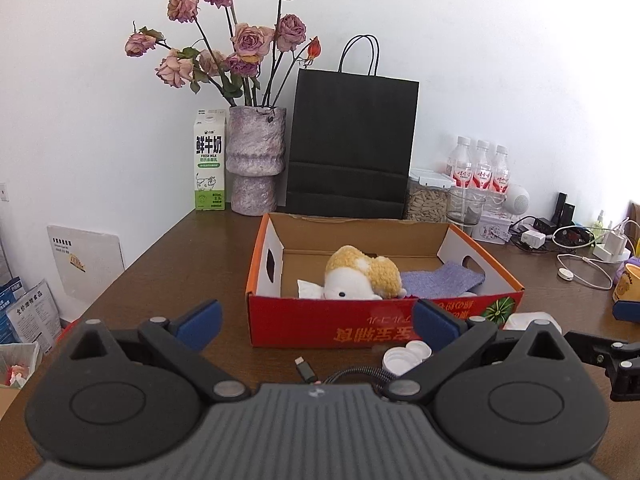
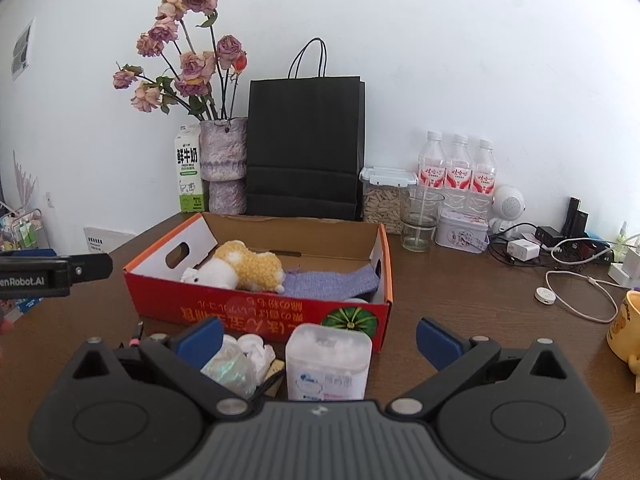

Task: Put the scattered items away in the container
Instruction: 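Withdraw both tools from the box back toward the table items, then grasp the navy zippered case with the right tool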

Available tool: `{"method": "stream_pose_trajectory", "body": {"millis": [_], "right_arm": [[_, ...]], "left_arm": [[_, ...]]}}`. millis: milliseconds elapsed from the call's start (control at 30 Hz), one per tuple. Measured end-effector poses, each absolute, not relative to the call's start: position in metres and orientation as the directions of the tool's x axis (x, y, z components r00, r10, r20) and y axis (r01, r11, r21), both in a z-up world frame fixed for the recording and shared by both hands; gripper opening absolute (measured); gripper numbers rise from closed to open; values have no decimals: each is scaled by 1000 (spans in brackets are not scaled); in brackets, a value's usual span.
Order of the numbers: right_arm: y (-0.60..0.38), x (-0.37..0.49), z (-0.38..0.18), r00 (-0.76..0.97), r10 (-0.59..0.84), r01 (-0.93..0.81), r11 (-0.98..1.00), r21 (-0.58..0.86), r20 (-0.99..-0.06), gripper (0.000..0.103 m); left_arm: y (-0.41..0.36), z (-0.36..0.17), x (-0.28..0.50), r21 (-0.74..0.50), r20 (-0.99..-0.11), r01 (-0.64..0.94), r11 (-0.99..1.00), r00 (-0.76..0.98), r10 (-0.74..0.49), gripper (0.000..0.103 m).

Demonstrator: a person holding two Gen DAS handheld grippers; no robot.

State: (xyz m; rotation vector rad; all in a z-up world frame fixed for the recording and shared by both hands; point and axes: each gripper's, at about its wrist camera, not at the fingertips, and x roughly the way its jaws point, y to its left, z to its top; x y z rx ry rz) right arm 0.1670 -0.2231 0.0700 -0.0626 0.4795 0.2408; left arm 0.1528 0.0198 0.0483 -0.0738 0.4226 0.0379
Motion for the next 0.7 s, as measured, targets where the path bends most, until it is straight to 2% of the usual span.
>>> {"method": "stream_pose_trajectory", "body": {"millis": [400, 700], "right_arm": [[-227, 125, 26, 797, 224, -243, 969, 41, -562, 103], [-216, 133, 12, 762, 245, -271, 961, 48, -599, 103]], "left_arm": [[20, 17, 107, -44, -489, -97, 994, 870, 63, 103], [21, 3, 112, -42, -538, -96, 994, 841, 59, 103]]}}
